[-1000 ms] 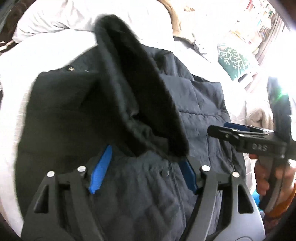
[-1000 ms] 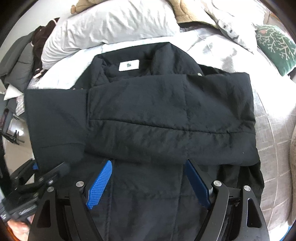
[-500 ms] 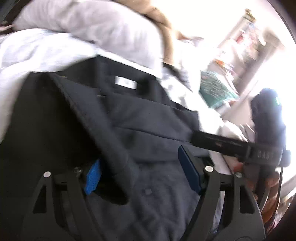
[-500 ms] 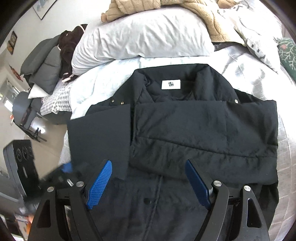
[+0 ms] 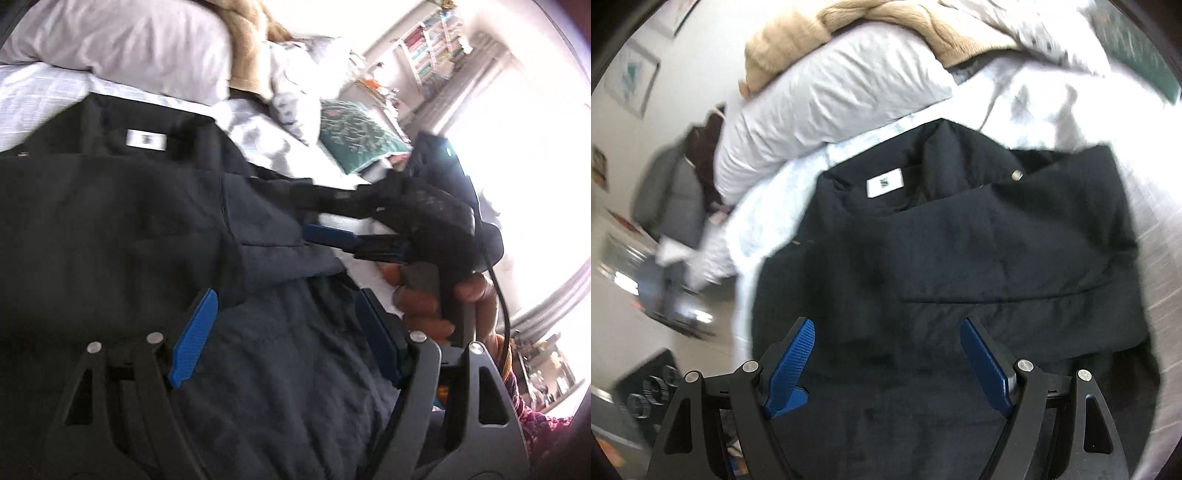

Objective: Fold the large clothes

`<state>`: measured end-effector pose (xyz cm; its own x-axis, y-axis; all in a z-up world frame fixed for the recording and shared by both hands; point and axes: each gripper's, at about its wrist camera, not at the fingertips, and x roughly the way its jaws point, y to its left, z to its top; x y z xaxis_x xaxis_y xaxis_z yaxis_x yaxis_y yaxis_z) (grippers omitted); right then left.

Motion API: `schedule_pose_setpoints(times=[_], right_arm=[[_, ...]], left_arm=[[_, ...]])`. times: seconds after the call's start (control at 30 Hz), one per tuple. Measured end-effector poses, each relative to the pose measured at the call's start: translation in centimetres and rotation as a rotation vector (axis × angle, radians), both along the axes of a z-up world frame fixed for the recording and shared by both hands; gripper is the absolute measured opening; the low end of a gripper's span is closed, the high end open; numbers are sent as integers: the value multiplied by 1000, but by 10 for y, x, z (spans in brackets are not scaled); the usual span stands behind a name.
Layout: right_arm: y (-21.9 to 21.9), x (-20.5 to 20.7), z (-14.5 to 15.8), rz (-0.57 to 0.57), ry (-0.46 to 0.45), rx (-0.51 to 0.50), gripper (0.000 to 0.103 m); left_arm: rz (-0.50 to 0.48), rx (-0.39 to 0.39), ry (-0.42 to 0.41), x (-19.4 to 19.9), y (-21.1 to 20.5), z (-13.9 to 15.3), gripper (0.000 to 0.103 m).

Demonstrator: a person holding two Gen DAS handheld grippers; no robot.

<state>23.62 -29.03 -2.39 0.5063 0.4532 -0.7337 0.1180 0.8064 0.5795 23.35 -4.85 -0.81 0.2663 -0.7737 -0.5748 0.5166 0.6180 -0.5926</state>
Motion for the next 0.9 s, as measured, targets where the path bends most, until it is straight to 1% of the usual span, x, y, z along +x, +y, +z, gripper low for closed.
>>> schedule_pose_setpoints(times=[0.03, 0.07, 0.13, 0.2, 0.27, 0.33, 0.37, 0.4, 0.43, 0.47, 0.5, 0.53, 0.57, 0.63, 0.7, 0.73, 0.8, 0.9], right_arm=[[-5, 2, -4, -6, -2, 48, 83], [-10, 3, -8, -12, 0, 82, 83], [-15, 7, -17, -28, 6, 123, 83], [-15, 14, -31, -35, 26, 127, 83], [-7, 25, -48, -11, 62, 115, 82], [2, 35, -66, 31, 100, 136, 73], [8, 39, -72, 50, 118, 142, 69], [16, 43, -79, 66, 133, 136, 64], [25, 46, -84, 73, 144, 77, 54], [32, 48, -85, 83, 143, 22, 47], [39, 49, -85, 97, 136, -30, 28], [45, 49, -78, 109, 104, -75, 7], [47, 47, -68, 119, 64, -83, 7], [47, 42, -39, 123, -29, -100, 7], [43, 31, -5, 122, -128, -157, 7], [40, 27, 6, 118, -156, -177, 7], [28, 20, 18, 110, -190, -207, 7], [16, 16, 17, 105, -194, -236, 7]], left_arm=[[30, 24, -6, 2, 7, -1, 77], [74, 65, -18, 4, 15, -1, 77], [163, 150, -44, 8, 32, -3, 77], [268, 240, -58, 12, 56, -7, 78], [376, 313, -46, 19, 77, -17, 78], [475, 353, -27, 27, 98, -24, 78], [512, 364, -23, 30, 106, -27, 78], [544, 372, -20, 34, 114, -32, 78], [576, 380, -19, 35, 122, -33, 78], [609, 387, -19, 38, 130, -35, 78], [633, 390, -21, 40, 137, -35, 78], [678, 407, -28, 43, 145, -33, 78], [711, 419, -41, 46, 145, -33, 78], [749, 396, -66, 48, 155, -30, 75], [769, 352, -77, 47, 162, -28, 65], [766, 332, -78, 50, 161, -30, 62], [747, 310, -68, 56, 155, -38, 50], [676, 306, -30, 67, 138, -56, 39]])
